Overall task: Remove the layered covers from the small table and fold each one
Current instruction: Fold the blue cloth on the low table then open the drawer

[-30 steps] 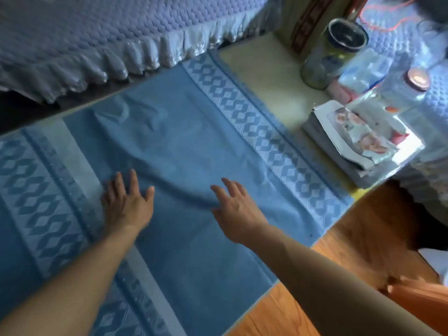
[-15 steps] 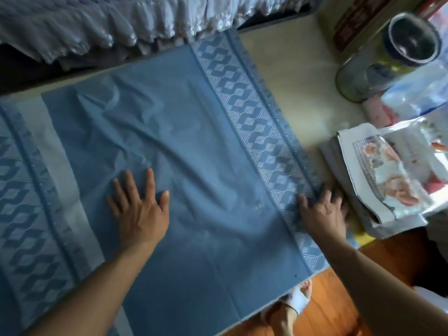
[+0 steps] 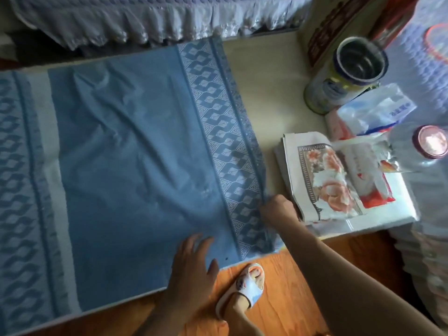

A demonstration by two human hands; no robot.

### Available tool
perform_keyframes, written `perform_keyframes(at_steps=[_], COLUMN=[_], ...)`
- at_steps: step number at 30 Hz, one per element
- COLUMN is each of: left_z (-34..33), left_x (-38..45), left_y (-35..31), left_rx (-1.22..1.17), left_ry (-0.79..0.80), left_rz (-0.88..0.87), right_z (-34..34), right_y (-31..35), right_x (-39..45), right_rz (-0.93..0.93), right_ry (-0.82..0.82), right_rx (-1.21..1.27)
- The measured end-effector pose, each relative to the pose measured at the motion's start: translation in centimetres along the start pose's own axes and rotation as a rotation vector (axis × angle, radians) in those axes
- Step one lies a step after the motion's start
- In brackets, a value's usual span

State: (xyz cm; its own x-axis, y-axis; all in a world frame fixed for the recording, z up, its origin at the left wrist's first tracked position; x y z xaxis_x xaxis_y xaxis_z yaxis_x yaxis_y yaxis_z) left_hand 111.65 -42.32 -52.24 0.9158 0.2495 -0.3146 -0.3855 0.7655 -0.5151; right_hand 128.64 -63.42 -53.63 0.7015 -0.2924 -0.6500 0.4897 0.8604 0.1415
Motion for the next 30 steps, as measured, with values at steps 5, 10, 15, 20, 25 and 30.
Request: perform_keyframes(at_steps=[5,10,15,20,25,30], left_z=[-1.4,1.3,6.7,1.2,-3.0,-2.6], left_x=[-1.2,-0.5,-1.7,-3.9,-3.2,-4.1], left_y=[-4.0,-6.9,-2.3,4.6,5.1,2.0], left_rx=[-0.22,-0.187,-0.644,-1.198,-1.485,-1.256], left_ry=[0.073,-0.139,-0.551,-0.545,-0.418,-0.553], left_rz=[0.161,0.072,0.492,1.272,1.324,1.204], right_z=[0.9,2.3,3.5,4.4,3.5,3.5], right_y=[2.0,8.0,9.7,10.2,15.4,17.7], right_x=[-1.4,-6.8,-5.2,3.7,7.4,9.9], right_rz=[-0.011,0.153,0.069,-0.041,0.132,0.27], right_ry=[0.108,0.493,0.77,0.528,0.533,0.546], right_rx=[0.197,0.633,0.813,0.764,0.53,0.308])
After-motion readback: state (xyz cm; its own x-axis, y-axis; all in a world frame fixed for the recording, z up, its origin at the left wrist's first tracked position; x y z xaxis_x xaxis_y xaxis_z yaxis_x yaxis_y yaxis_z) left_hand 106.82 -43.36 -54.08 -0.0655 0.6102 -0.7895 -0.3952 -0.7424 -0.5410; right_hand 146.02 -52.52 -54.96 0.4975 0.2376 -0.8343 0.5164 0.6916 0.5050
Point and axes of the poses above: each hand's wrist, its own x-axis towards the middle knuckle, its own z-axis out of the back of the hand, y = z × x, the point moved 9 cm from there along x, towards the middle knuckle, and after that the axes turned 7 degrees about -y, right-handed, at the moved point
